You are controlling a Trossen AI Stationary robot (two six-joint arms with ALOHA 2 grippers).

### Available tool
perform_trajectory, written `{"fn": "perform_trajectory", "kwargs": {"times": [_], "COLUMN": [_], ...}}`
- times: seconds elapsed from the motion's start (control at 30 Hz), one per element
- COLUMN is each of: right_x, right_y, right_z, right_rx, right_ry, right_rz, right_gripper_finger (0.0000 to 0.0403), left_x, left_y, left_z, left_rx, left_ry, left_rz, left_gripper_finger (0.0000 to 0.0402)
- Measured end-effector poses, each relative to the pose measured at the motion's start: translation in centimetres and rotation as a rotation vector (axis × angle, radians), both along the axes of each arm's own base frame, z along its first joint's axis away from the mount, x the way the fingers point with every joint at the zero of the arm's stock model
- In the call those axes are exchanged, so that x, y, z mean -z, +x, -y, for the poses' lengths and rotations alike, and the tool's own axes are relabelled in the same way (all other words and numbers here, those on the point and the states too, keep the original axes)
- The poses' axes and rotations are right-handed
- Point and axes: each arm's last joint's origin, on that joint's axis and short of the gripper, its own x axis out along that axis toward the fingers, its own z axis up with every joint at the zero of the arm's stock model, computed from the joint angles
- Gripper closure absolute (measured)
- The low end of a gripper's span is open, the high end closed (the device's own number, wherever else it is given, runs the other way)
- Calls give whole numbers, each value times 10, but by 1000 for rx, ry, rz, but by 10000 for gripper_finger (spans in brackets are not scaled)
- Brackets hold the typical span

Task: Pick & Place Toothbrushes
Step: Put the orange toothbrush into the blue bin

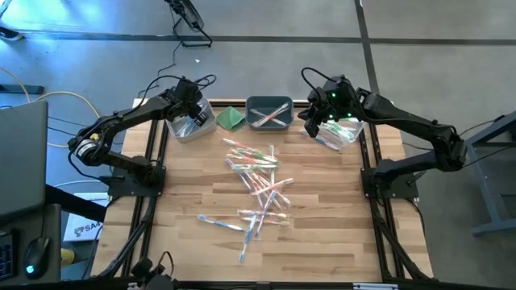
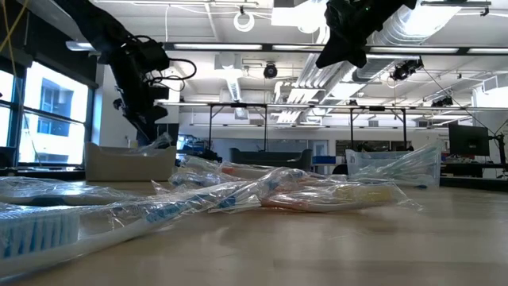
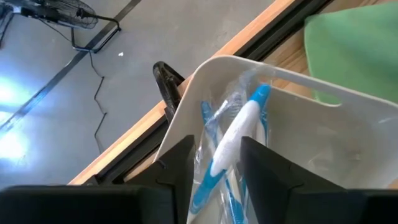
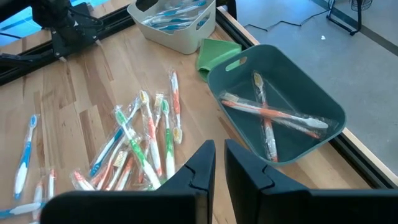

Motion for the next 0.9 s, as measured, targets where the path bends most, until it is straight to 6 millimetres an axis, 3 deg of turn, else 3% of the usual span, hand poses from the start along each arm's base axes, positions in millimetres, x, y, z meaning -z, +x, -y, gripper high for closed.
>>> {"fn": "perform_trajectory", "kwargs": {"times": [0.23, 0.57, 0.9], "right_x": [0, 0, 0], "right_y": [0, 0, 0], "right_z": [0, 0, 0], "right_rx": [-4, -5, -5], "right_ry": [-5, -6, -5], "right_rz": [-2, -2, -2], "right_gripper_finger": [376, 376, 376], "left_x": [-7, -69, -86], "left_y": [1, 4, 11], "left_z": [-1, -3, 28], "left_rx": [-16, 21, 144], "left_ry": [-1, 110, 45], "left_rz": [23, 151, 251], "left_gripper_finger": [288, 330, 363]}}
